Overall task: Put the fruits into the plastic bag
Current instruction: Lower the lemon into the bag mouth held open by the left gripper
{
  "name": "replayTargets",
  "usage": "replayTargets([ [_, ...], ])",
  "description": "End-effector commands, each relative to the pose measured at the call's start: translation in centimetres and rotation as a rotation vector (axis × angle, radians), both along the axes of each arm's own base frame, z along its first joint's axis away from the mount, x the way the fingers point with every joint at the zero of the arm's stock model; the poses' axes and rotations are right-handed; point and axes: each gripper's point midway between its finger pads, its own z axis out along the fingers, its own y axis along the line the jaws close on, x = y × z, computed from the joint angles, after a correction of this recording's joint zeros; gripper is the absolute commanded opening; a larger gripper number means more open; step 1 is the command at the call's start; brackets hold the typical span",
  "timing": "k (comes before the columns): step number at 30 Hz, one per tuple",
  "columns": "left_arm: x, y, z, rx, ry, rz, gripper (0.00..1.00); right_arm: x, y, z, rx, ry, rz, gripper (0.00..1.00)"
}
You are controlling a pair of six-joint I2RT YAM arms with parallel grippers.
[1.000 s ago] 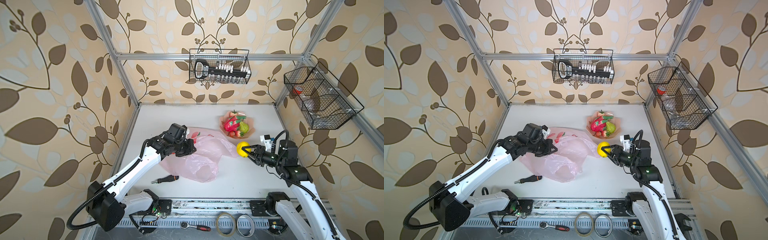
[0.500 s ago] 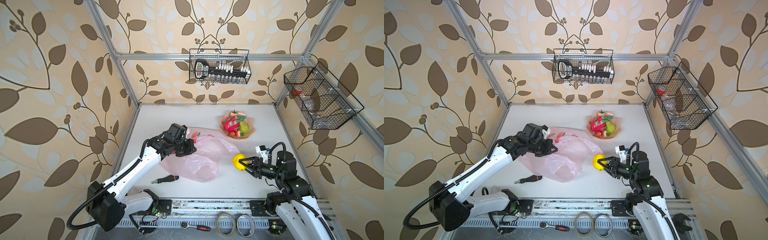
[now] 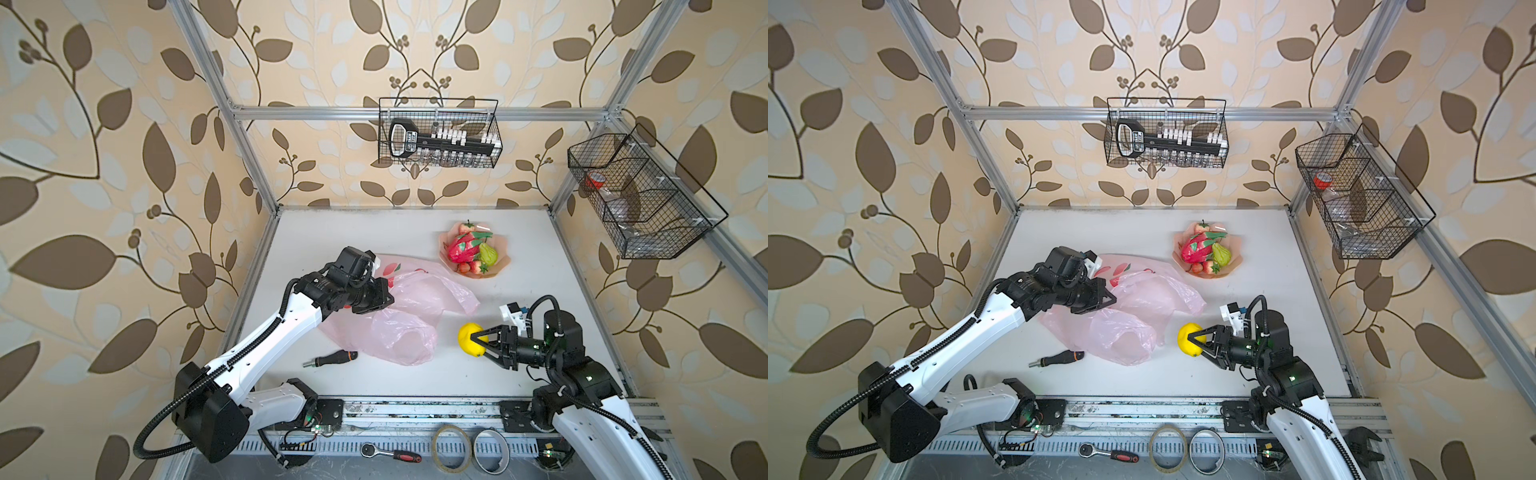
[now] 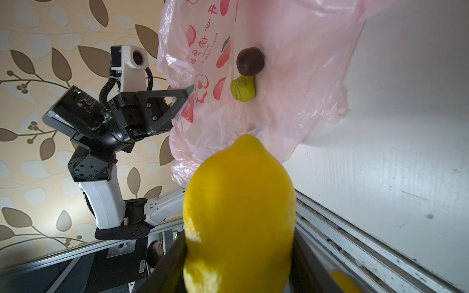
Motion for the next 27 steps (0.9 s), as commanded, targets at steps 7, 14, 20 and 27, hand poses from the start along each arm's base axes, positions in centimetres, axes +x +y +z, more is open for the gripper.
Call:
replayTargets([
  [7,0.5,-0.7,1.4,-0.045,-0.021,-0.014,0.0,1.6,1.4,-1.4,0.031,0.02,-0.007,0.21],
  [14,0.5,-0.8,1.3,-0.045,-0.019,-0.016,0.0,2.7,4.1,-2.6,0.028,0.027,0.032,0.2],
  [20,0.5,-0.8,1.3,-0.045,-0.016,-0.017,0.0,4.1,6.2,-3.4,0.025,0.037,0.045,0.18],
  [27,0.5,-0.8,1.3,-0.048,-0.016,-0.018,0.0,5.5,8.6,-3.1,0.029,0.023,0.084,0.18],
])
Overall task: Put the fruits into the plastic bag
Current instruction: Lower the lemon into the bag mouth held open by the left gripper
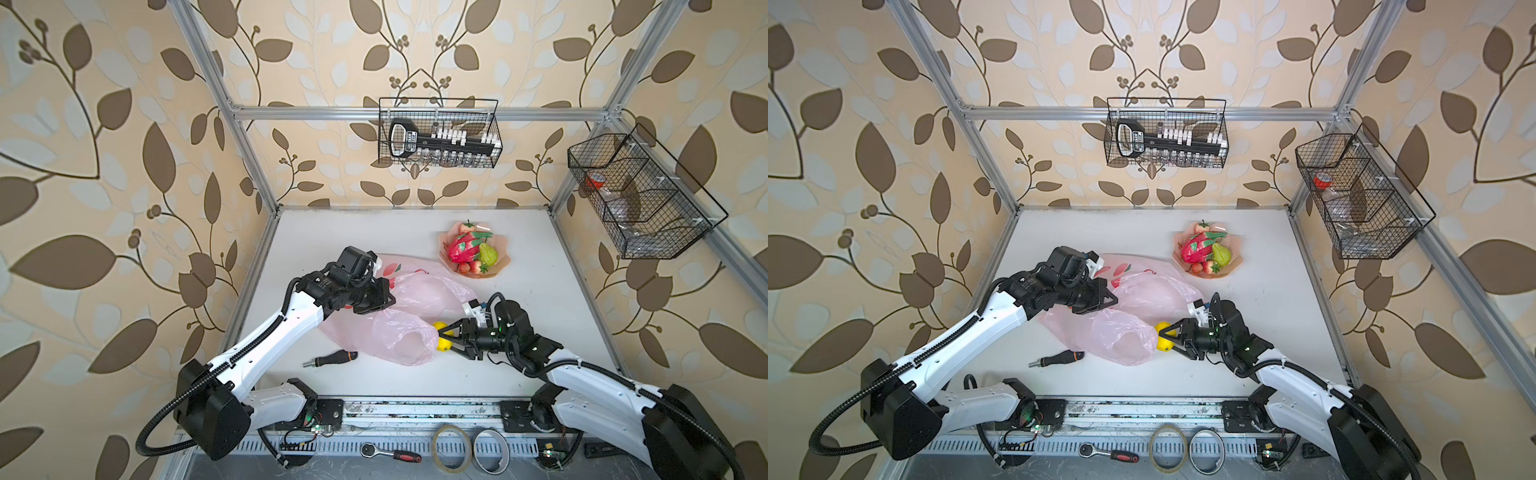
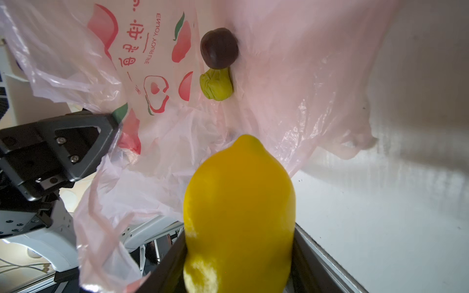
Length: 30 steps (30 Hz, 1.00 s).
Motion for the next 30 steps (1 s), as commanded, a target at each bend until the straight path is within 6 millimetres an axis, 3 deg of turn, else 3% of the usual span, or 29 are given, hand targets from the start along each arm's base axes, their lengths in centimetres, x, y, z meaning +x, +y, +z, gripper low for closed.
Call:
replayTargets([
  [1,0.5,-0.5,1.5,-0.039,-0.032,-0.005,0.0,1.6,1.8,2.8,0.062,-0.084,0.002,0.18],
  [6,0.5,-0.7,1.6,-0.048,-0.025,-0.007,0.0,2.1,3.9,1.8,0.056,-0.067,0.049,0.16],
  [11,0.6,-0.8,1.7,-0.051,-0.028,-0.01,0.0,3.2,6.8,2.3,0.061,-0.083,0.095,0.16],
  [20,0.6,-0.8,2.1,-0.055,-0.035,-0.01,0.0,5.2,12.4,1.5,0.085,-0.057,0.151,0.14],
  [30,0.7,-0.8,2.3,-0.058,-0.038,-0.005,0.0,6.9,16.2,-0.7,0.081,0.003,0.159,0.13],
])
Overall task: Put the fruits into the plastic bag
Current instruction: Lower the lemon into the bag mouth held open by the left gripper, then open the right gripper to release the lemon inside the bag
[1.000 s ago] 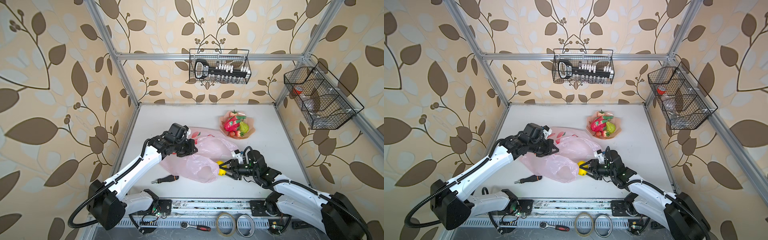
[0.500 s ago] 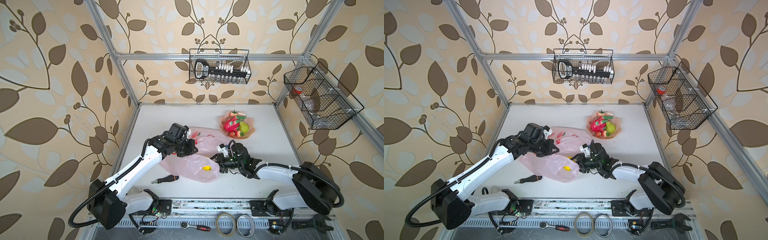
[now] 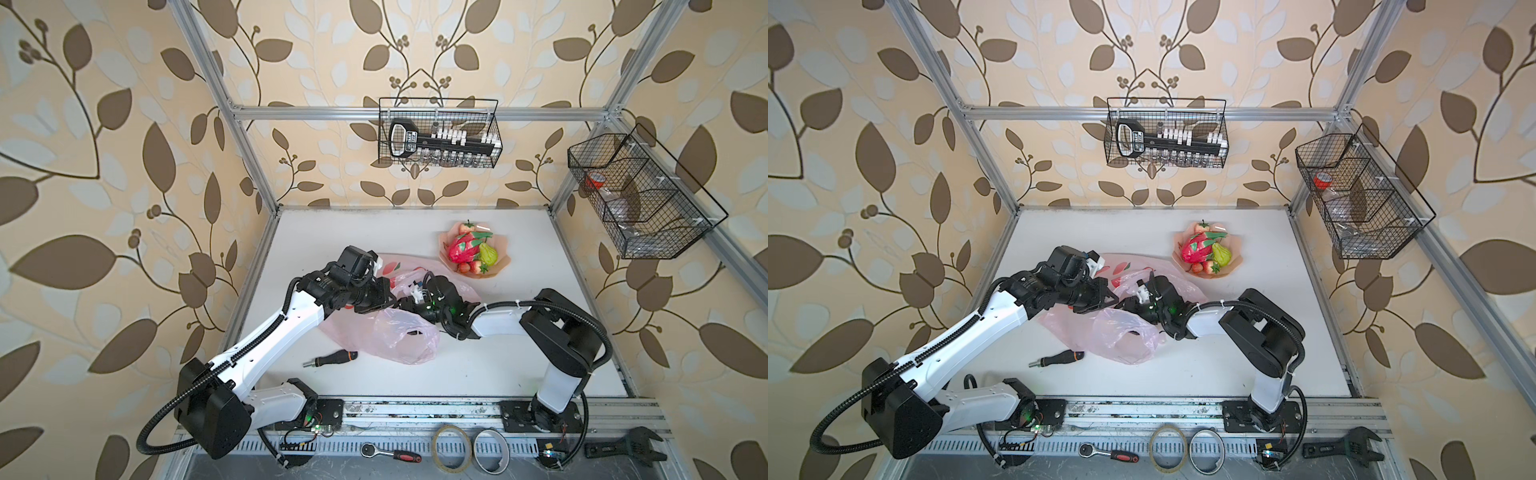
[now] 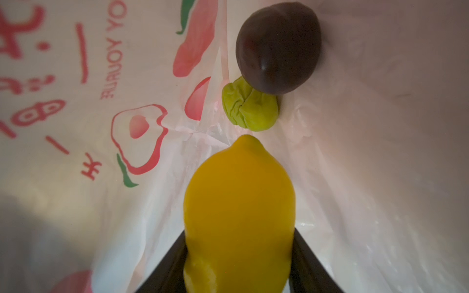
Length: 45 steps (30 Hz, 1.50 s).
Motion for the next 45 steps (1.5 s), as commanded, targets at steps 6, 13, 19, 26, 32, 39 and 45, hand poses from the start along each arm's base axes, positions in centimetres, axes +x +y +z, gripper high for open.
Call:
replayTargets([
  [6,0.5,-0.6,2.1,-0.047,-0.038,-0.007,0.0,1.3,2.2,-0.7,0.027,0.057,-0.038,0.16],
  [13,0.6,-0.7,2.1,-0.044,-0.041,-0.014,0.0,1.0,3.6,-1.1,0.022,0.072,-0.011,0.27],
  [19,0.6,-0.6,2.0,-0.041,-0.039,-0.013,0.0,0.5,3.5,-1.2,0.011,0.073,0.005,0.51],
  [26,0.6,-0.4,2.0,-0.028,-0.049,-0.005,0.0,0.3,3.2,0.2,0.012,0.033,0.02,0.75],
  [32,0.7,-0.4,1.8,-0.028,-0.043,-0.007,0.0,0.0,2.9,0.6,0.011,0.018,0.026,0.82],
  [39,0.7,-0.4,1.8,-0.026,-0.046,-0.001,0.0,-0.3,2.2,0.9,0.013,0.011,0.02,0.83],
  [45,0.8,-0.3,1.6,-0.018,-0.044,0.001,0.0,-0.3,1.0,0.7,-0.016,0.005,-0.001,0.83],
])
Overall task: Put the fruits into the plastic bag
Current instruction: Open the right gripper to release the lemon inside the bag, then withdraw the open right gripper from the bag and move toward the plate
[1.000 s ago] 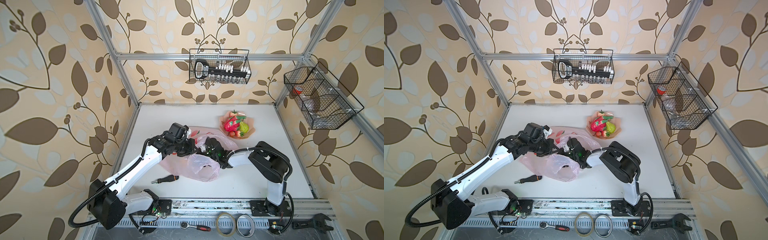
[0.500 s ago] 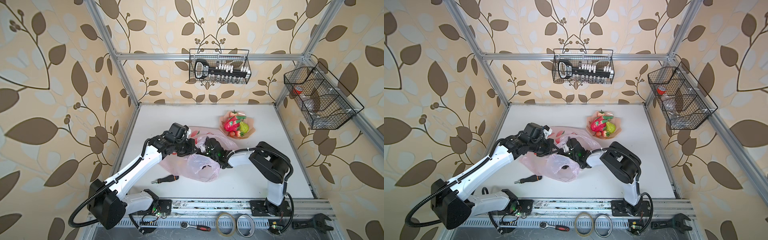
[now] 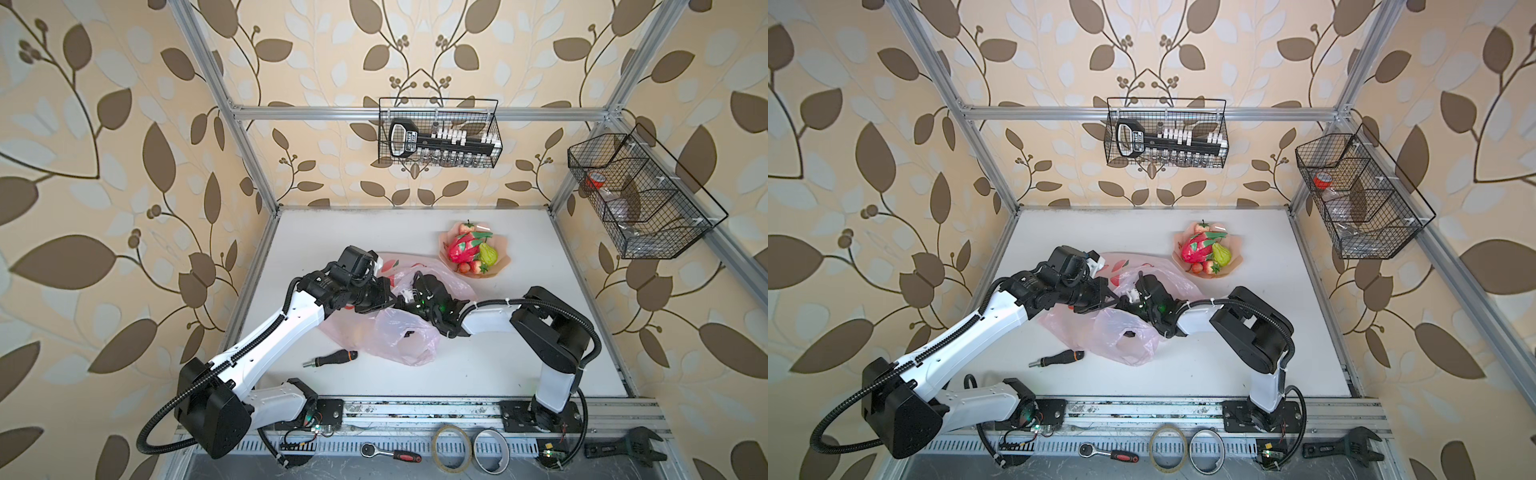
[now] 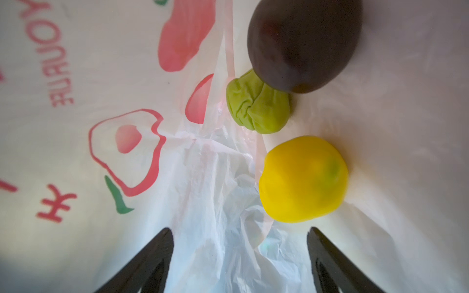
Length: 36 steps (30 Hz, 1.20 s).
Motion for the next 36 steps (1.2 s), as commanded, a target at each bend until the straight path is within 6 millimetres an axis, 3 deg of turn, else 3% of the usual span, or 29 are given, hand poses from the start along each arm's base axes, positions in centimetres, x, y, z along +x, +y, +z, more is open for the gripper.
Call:
replayTargets([
  [1,0.7,-0.2,1.5,-0.014,-0.042,-0.002,0.0,0.0,-1.0,0.4,-0.011,-0.014,-0.018,0.83],
  [15,0.8,-0.1,1.6,-0.006,-0.049,-0.002,0.0,-1.0,-5.0,0.7,-0.065,-0.049,-0.065,0.91],
  [29,0.7,-0.1,1.6,-0.007,-0.05,-0.004,0.0,-3.3,-9.9,0.7,-0.148,-0.099,-0.083,0.98],
  [36,0.6,-0.1,1.7,-0.008,-0.051,-0.005,0.0,-4.4,-13.0,1.9,-0.197,-0.147,-0.116,1.0],
])
